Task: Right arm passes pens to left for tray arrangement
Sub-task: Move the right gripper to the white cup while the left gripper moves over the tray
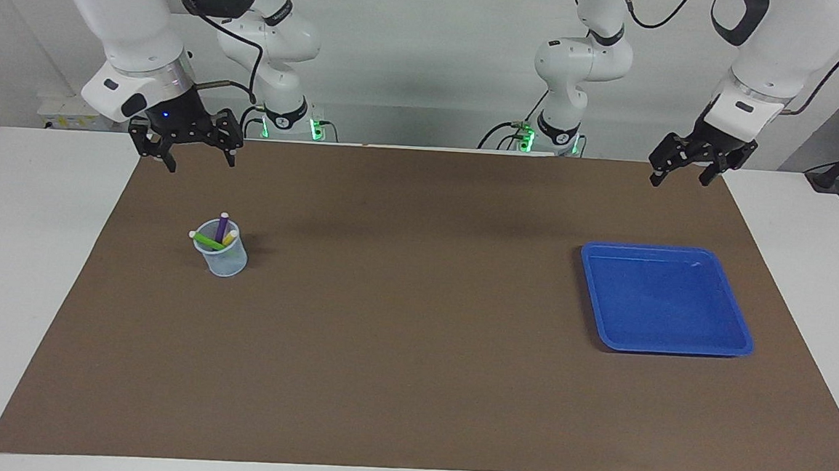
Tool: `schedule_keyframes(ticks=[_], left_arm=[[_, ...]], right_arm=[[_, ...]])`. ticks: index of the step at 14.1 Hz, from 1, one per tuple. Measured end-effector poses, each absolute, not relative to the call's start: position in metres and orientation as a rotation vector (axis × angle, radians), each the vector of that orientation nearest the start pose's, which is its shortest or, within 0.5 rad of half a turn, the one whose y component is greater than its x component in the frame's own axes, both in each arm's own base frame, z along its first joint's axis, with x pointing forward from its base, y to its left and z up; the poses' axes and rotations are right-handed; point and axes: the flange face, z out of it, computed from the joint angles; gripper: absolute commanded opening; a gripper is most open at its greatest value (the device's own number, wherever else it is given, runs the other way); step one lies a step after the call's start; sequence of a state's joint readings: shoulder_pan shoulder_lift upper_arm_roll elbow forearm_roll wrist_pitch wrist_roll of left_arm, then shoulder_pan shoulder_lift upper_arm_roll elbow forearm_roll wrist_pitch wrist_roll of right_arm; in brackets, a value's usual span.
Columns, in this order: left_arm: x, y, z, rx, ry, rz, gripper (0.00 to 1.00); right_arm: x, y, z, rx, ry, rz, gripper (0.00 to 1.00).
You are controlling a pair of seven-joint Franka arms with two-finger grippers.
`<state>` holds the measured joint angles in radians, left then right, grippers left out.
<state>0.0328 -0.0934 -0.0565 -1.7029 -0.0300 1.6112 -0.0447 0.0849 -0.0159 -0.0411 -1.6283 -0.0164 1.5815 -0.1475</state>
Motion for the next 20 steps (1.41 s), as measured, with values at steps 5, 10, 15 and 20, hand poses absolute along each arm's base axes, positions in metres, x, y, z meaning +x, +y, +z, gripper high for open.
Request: schedule_keyframes(ticks=[5,10,15,20], left_arm=[[0.528,-0.017,0.616,-3.166,-0.036,-0.002,1.0],[0.528,-0.017,0.616,-3.166,-0.036,-0.003,1.0],[0.528,-0.016,0.616,-3.166,-0.042,-0.007,1.0],[0.528,-0.018,0.609,-3.166,-0.035,0.001,1.0]], right_arm=[[0.549,0.022,0.607,-3.141,-0.302,0.048,1.0],[0.557,0.021,0.583,-3.141,-0.326,-0.029,1.0],[0.548,0.019,0.534,-3.137,-0.356,-0.091,1.0],[0.546,0.021,0.489,-3.135,-0.366,-0.102,0.83]])
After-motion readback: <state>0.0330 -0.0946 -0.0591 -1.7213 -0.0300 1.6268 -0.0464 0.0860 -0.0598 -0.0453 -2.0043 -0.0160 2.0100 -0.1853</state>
